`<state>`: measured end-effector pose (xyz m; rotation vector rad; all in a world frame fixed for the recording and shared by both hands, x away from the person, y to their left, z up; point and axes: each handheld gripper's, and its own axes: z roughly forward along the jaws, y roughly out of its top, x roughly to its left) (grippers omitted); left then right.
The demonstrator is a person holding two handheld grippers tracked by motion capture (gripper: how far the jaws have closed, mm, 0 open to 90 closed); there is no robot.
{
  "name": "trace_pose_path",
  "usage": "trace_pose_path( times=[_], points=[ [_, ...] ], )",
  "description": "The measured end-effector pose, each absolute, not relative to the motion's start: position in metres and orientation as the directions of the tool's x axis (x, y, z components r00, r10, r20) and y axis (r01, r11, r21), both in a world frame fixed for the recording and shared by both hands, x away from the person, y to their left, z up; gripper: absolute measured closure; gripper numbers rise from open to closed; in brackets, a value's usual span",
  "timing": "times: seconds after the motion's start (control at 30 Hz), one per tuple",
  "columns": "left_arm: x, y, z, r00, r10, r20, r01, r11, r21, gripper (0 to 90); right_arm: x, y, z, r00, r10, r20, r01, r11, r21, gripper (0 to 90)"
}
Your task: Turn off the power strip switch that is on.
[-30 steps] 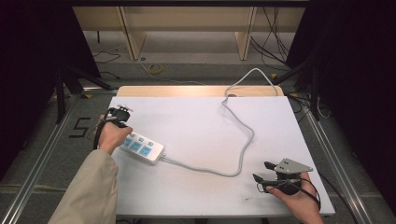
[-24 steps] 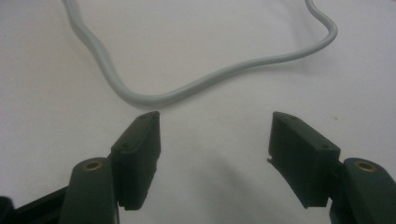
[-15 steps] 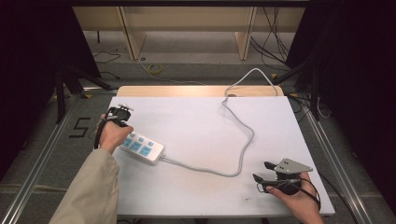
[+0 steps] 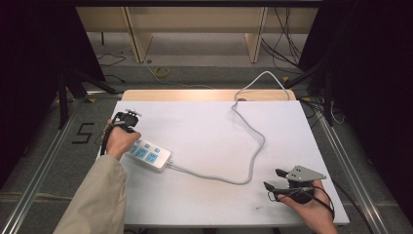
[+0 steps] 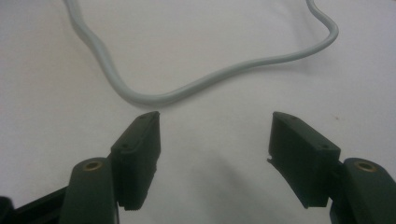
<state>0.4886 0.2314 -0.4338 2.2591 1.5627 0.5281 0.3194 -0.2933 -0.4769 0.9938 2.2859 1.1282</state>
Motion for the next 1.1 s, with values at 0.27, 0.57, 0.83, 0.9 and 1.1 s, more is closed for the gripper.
trace_pose_path(
  times=[0.27,0.57,0.83,0.9,1.1],
  points=[
    [0.4897,0.2294,-0.4363,0.329,0.938,0.112,0.814,-0.342,0.47,89.9,0.3195,-0.2932,-0.4771,-0.666,0.745,-0.041,0.42,0.42,0.805,35.0],
    [0.4908,0.2275,-0.4396,0.332,0.937,0.112,0.817,-0.344,0.463,89.9,0.3194,-0.2935,-0.4772,-0.667,0.744,-0.043,0.418,0.422,0.805,35.0],
    [0.4913,0.228,-0.4413,0.33,0.938,0.108,0.824,-0.342,0.451,89.9,0.3195,-0.2933,-0.4774,-0.669,0.742,-0.043,0.419,0.424,0.803,35.0],
    [0.4912,0.2281,-0.4419,0.327,0.939,0.106,0.825,-0.338,0.453,89.9,0.3194,-0.2933,-0.4774,-0.669,0.742,-0.044,0.419,0.424,0.803,35.0],
    [0.4914,0.2276,-0.4418,0.327,0.94,0.095,0.828,-0.334,0.45,89.9,0.3195,-0.2932,-0.4775,-0.668,0.743,-0.043,0.419,0.424,0.803,35.0]
  ],
)
